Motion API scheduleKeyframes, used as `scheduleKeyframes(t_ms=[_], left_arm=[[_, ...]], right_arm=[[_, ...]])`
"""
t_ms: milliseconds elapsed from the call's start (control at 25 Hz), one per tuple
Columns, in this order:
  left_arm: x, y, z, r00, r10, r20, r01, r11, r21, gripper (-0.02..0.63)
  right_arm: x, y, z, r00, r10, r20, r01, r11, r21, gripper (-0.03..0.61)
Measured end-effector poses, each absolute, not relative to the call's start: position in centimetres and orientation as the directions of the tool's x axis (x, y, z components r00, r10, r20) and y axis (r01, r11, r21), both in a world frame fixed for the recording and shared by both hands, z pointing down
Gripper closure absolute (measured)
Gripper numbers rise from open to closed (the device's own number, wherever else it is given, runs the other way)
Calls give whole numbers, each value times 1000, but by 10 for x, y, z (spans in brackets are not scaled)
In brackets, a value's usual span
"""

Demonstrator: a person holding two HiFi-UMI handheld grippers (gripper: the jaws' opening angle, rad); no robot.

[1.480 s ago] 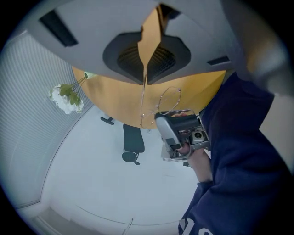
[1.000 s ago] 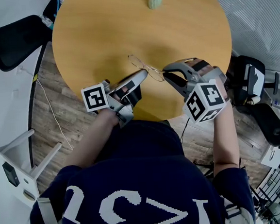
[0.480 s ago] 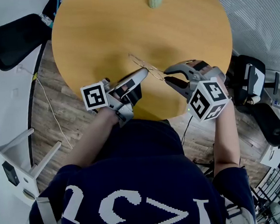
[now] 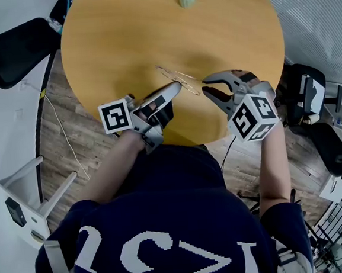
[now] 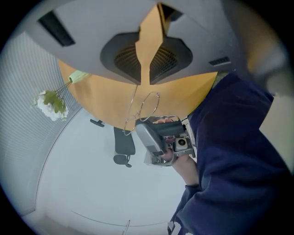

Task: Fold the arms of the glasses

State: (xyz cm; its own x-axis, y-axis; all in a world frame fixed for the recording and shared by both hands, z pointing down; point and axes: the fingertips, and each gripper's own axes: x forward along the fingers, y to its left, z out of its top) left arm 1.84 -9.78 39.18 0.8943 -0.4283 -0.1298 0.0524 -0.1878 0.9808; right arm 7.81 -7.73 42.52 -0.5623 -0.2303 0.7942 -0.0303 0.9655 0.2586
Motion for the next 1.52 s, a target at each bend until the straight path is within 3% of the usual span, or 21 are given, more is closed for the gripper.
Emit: scheduleKeyframes(t_ms=[160,360,600,760,1200,1520], left_arm=[[16,-101,393,891,-437,-124,46,-185,982,595],[16,-101,393,894,-429,-126,49,-185,982,595],[17,-102,393,889,-441,-126,52,-176,983,594],[17,-103,396,888,-445,-116,42,-172,984,594],[14,-137,458,819,-574,19,-61,-54,997,595],[22,-165,538,734,-647,206,-112,184,976,595]], right_arm=[[77,-75,418,-601,-210,771,-58,974,220,503],[88,-92,414,-590,-278,758,-121,959,258,502],[69,-70,437,-557,-191,808,-6,974,227,472],[67,-66,440,-570,-194,798,-21,975,222,474],[112,-123,427,-547,-484,683,-401,868,294,493],[122,-126,435,-541,-517,663,-504,831,236,508]])
